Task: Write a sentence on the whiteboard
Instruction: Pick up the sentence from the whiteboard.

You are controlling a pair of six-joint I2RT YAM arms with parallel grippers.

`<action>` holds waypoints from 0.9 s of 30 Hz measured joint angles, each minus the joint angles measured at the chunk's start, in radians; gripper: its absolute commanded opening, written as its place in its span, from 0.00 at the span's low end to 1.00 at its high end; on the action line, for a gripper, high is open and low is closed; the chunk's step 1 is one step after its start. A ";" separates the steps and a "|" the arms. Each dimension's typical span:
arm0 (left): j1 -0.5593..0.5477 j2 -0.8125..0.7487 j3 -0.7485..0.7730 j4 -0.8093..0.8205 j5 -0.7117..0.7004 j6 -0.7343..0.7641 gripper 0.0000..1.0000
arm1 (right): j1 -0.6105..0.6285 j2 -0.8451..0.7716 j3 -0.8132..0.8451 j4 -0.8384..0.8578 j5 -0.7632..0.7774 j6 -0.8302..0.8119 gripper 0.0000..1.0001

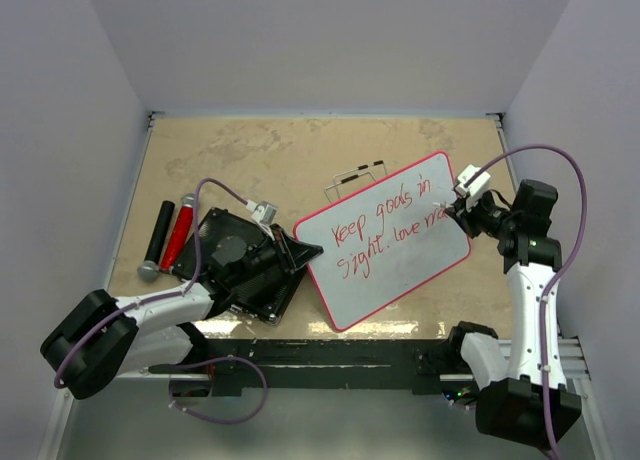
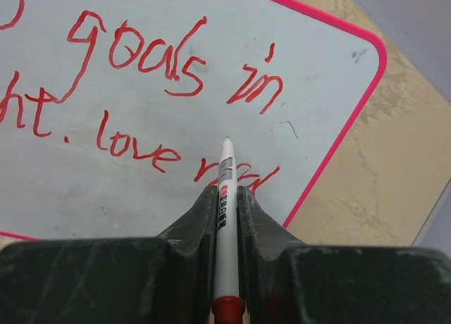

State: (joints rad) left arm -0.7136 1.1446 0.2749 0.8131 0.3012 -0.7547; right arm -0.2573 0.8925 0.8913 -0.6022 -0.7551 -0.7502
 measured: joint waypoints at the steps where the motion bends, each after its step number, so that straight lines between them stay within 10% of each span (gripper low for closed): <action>1: 0.000 -0.001 -0.002 0.001 0.000 0.000 0.00 | 0.000 0.000 0.000 -0.001 -0.001 0.000 0.00; 27: 0.005 -0.015 -0.010 -0.010 0.003 -0.002 0.00 | -0.095 0.191 0.041 -0.059 0.021 -0.090 0.00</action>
State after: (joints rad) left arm -0.7090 1.1294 0.2653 0.8036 0.3038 -0.7563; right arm -0.3527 1.0836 0.9321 -0.6609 -0.7345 -0.8398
